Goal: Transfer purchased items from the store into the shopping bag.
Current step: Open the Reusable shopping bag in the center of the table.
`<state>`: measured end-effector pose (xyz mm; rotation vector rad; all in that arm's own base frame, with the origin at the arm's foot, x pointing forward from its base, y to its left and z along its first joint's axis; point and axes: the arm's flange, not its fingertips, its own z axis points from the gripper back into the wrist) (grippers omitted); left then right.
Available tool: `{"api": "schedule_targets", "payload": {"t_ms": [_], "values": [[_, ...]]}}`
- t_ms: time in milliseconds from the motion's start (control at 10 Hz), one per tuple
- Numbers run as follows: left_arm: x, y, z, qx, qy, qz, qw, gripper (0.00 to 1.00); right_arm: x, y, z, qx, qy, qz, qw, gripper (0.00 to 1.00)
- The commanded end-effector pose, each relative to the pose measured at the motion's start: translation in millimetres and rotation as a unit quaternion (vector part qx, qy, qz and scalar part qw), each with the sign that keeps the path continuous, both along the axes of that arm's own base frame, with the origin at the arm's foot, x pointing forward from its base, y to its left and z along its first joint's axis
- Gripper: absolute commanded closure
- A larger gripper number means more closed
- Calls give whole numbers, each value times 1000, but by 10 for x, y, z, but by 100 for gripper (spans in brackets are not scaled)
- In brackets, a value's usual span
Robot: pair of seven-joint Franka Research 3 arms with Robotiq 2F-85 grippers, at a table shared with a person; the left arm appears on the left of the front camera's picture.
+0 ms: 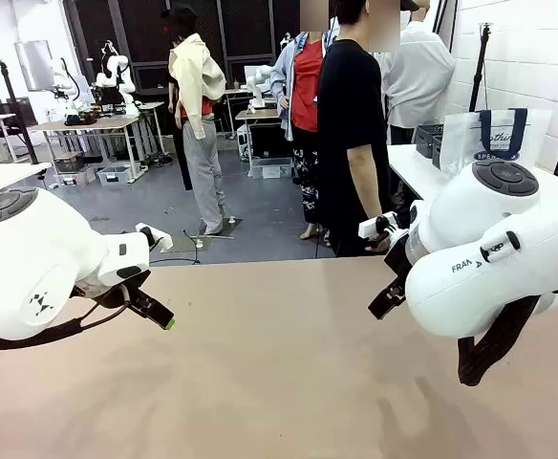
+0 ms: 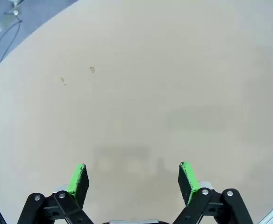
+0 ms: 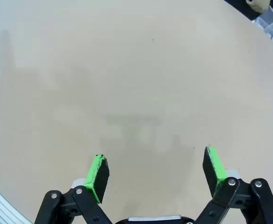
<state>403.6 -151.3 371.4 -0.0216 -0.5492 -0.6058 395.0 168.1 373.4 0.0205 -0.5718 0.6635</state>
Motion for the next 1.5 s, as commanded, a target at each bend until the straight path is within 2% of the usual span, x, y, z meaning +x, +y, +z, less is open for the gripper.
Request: {"api": "schedule_targets", "payload": {"t_ms": [0,1400], "values": [[0,0,0,0,0,0,1000,0,0,0,0,0,0,0,1000,0],[0,0,0,0,0,0,1000,0,0,0,0,0,0,0,1000,0]]}}
